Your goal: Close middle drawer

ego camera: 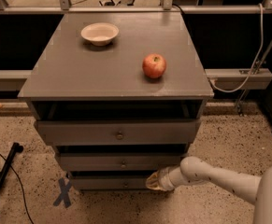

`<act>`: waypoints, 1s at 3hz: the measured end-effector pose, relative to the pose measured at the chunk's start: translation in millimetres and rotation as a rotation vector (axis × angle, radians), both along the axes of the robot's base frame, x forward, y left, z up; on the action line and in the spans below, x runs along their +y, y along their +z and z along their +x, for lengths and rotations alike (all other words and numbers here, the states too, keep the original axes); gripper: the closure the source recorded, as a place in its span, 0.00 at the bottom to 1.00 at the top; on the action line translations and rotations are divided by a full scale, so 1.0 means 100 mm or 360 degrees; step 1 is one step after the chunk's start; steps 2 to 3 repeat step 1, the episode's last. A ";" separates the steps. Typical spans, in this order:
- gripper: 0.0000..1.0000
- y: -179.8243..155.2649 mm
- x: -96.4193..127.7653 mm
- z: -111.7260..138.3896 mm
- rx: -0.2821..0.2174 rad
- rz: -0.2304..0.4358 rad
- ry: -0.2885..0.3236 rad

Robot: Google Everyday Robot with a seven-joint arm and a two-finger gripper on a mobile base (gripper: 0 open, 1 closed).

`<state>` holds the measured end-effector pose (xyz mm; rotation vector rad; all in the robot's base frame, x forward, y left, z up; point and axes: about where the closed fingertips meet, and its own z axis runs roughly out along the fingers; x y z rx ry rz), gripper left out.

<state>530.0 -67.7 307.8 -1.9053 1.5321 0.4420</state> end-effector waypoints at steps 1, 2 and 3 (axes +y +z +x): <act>1.00 0.00 -0.05 -0.02 0.0005 0.0002 -0.0012; 1.00 0.00 -0.05 -0.02 0.0005 0.0002 -0.0012; 1.00 0.00 -0.05 -0.02 0.0005 0.0002 -0.0012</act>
Offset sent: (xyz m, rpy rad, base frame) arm 0.0000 0.0000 0.0000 0.0000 0.0000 0.0000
